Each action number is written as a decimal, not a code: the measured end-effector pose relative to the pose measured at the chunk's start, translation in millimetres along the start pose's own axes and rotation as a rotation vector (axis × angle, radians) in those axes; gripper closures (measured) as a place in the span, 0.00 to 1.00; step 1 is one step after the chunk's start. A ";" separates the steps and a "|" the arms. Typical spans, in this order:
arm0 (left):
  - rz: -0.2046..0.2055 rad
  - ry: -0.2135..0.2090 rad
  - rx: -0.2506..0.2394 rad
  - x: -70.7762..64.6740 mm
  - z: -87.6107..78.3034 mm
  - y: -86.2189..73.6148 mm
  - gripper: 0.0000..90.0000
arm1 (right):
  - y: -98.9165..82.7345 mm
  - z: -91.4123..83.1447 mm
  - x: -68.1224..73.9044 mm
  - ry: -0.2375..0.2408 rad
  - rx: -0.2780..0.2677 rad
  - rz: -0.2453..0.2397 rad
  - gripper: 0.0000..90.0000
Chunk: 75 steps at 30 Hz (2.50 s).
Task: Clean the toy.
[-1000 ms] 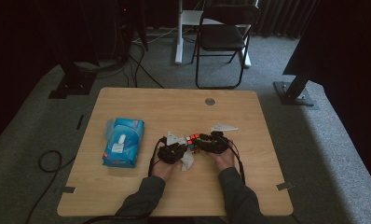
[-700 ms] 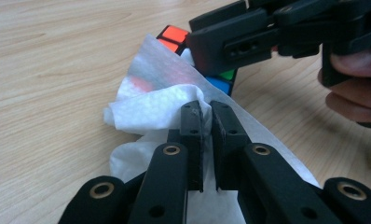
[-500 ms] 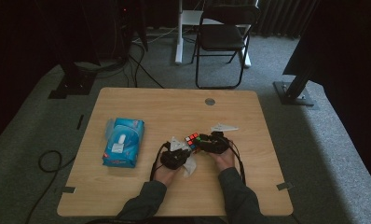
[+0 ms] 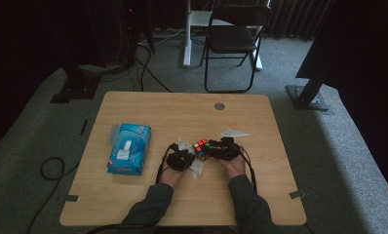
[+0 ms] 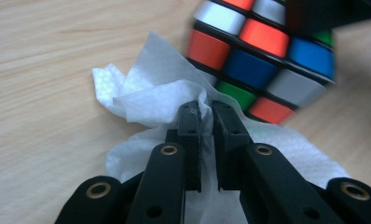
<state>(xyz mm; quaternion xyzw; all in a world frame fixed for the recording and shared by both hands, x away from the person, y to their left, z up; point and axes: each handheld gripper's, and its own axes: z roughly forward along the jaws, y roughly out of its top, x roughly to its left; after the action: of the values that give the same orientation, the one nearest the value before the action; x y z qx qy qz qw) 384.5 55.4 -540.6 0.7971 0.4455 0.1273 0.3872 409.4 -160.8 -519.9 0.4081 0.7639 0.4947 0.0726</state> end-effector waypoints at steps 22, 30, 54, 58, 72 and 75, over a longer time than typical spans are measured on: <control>0.054 -0.107 -0.059 -3.9 -6.6 1.9 0.93 | 2.8 -3.1 -2.4 -0.018 0.021 -0.010 0.54; 0.118 -0.145 -0.050 -14.4 -5.1 0.4 0.93 | 3.0 -4.0 -3.8 -0.037 0.013 -0.008 0.53; 0.086 -0.048 -0.081 17.9 -16.3 16.9 0.93 | 18.6 12.4 4.4 -0.099 0.038 -0.009 0.57; 0.061 -0.025 -0.091 22.5 -17.3 16.5 0.93 | 18.8 14.0 8.5 -0.053 0.052 -0.043 0.58; 0.092 -0.102 -0.086 9.6 -15.9 9.2 0.93 | 18.5 12.5 13.8 -0.018 0.073 -0.107 0.53; 0.103 -0.108 -0.085 4.0 -15.7 7.8 0.93 | 17.3 9.2 11.7 -0.041 0.072 -0.097 0.50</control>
<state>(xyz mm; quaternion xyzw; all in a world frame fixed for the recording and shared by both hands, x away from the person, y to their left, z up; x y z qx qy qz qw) 383.0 64.2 -524.9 0.8076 0.3766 0.1225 0.4370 416.0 -143.2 -507.0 0.3830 0.7984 0.4543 0.0973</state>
